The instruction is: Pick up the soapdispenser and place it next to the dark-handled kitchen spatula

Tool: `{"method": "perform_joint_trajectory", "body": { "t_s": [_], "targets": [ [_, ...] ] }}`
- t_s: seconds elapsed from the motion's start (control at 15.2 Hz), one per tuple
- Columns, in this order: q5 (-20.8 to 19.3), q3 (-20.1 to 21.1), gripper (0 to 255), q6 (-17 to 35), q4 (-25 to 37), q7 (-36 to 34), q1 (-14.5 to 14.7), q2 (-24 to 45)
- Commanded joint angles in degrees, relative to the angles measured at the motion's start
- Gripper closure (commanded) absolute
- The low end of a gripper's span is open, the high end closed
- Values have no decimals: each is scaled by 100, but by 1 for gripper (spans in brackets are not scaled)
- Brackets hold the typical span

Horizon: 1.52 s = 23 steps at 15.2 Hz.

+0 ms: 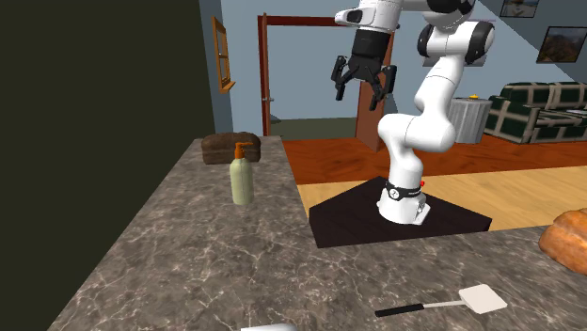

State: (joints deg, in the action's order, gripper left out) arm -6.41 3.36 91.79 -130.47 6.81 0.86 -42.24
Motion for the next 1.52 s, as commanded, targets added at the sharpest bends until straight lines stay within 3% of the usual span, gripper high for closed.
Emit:
{"method": "perform_joint_trajectory", "body": {
  "t_s": [0.0,0.86,1.45],
  "targets": [
    [0,0,0,0,0,0,0,0],
    [-729,-1419,0,1148,70,1521,-475,1287],
    [-774,-2310,0,1876,785,2608,-705,2750]
  ]
}}
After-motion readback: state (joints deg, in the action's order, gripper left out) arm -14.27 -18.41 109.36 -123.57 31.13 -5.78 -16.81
